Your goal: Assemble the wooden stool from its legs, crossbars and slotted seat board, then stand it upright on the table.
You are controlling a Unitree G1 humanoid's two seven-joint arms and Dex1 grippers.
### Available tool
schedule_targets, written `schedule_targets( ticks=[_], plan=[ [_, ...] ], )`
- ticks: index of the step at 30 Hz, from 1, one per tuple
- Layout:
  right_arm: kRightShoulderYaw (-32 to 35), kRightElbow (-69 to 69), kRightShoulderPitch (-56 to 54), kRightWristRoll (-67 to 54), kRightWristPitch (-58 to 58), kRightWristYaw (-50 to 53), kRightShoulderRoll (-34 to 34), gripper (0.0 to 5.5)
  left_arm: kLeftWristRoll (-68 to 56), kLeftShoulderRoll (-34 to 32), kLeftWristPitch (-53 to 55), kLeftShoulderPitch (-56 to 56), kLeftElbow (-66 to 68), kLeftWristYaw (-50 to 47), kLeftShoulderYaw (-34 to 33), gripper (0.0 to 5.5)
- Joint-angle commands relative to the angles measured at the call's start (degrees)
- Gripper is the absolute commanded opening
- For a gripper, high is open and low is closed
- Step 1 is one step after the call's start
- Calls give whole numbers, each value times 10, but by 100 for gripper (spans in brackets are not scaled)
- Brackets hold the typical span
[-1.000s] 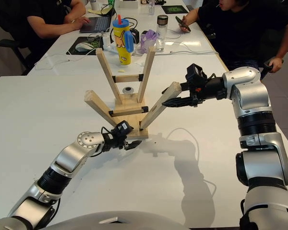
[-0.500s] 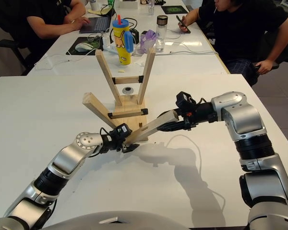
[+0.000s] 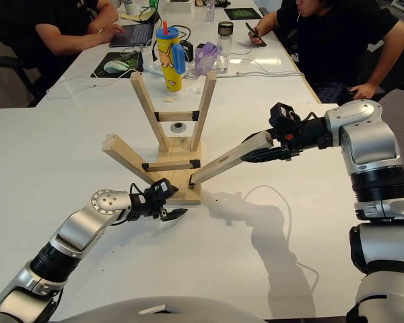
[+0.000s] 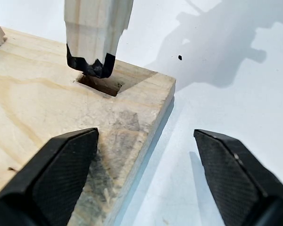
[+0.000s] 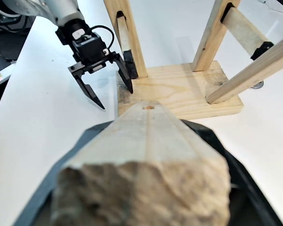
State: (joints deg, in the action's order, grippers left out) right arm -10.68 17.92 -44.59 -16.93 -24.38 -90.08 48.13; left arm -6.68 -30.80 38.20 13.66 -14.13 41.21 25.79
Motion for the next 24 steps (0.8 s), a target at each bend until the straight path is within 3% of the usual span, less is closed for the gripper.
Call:
schedule_targets(
  ticks=[1, 9, 24],
  plan=[
    [-27, 31, -53, 33, 23, -17, 2, 204, 6, -8, 44, -42, 36, 7, 26, 375],
    [-97, 42, -103, 22, 17, -24, 5, 204, 8, 19, 44, -44, 43, -15, 26, 375],
    [-134, -51, -107, 41, -36, -17, 13, 204, 9, 38, 39, -49, 53, -32, 26, 375]
  ],
)
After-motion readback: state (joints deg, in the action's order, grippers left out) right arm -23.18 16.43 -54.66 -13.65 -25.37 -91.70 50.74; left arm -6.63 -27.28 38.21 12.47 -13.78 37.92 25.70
